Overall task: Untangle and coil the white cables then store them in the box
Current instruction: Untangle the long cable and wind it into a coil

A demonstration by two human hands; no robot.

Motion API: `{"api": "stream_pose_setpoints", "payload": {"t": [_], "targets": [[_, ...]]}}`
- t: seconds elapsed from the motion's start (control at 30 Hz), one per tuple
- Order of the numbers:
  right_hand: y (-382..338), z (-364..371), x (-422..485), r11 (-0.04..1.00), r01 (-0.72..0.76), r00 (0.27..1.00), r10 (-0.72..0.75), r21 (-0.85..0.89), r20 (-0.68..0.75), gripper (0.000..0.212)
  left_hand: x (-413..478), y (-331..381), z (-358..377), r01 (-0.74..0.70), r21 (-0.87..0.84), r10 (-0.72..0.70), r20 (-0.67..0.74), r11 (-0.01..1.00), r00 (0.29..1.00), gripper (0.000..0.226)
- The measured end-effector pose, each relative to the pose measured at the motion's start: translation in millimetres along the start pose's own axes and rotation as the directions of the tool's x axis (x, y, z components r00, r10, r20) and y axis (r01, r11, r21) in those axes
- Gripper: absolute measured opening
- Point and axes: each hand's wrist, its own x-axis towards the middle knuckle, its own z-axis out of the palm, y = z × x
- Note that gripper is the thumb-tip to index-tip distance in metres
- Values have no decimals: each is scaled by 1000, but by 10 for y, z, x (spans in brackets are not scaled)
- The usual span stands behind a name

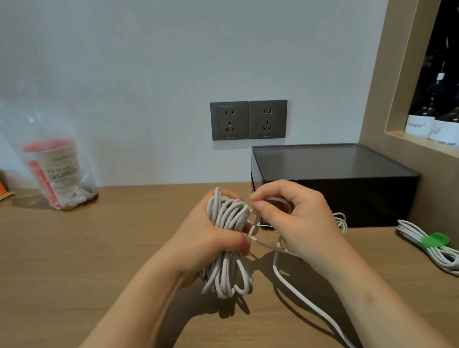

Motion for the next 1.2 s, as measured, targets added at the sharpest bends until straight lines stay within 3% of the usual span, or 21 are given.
{"api": "stream_pose_setpoints", "payload": {"t": [0.07,0.13,0.2,0.27,0.33,0.4,0.47,0.57,0.63,0.73,0.83,1.2], "targets": [[24,37,13,997,33,998,-36,-66,-49,27,18,-13,-1,3,-129,-12,-64,992,998,45],[43,64,17,966,103,982,-136,-239,-128,22,44,-23,-4,-3,-258,-36,-148,966,988,41],[37,41,17,958,135,973,-176,-253,-148,10,66,-31,-31,-6,-419,-94,-218,908,971,32],[-10,18,1,984,98,995,-100,-147,-3,9,79,-31,-83,6,-592,-168,-219,806,961,32],[-50,43,-22,982,17,976,25,-187,217,7,90,-29,-134,23,-703,-208,-179,711,962,31],[-15,78,-38,973,-33,947,104,-228,305,7,102,-33,-168,43,-760,-224,-136,648,965,25],[-2,113,-38,981,-100,935,150,-168,321,26,102,-34,-169,43,-778,-214,-119,627,969,22],[-3,137,-42,988,-147,940,152,-39,306,53,82,-27,-119,-8,-727,-178,-180,687,967,19],[-22,157,-48,988,-153,953,148,0,265,44,74,-24,-75,-88,-663,-137,-280,744,950,15],[-29,174,-34,971,-215,965,195,104,174,6,80,-20,-54,-172,-545,-93,-424,820,901,24],[-29,166,-34,961,-231,967,209,155,145,19,76,8,-51,-206,-518,-82,-479,830,874,21],[-37,222,-79,987,-120,973,97,104,207,24,71,-16,-33,-264,-571,-60,-484,777,873,24]]}}
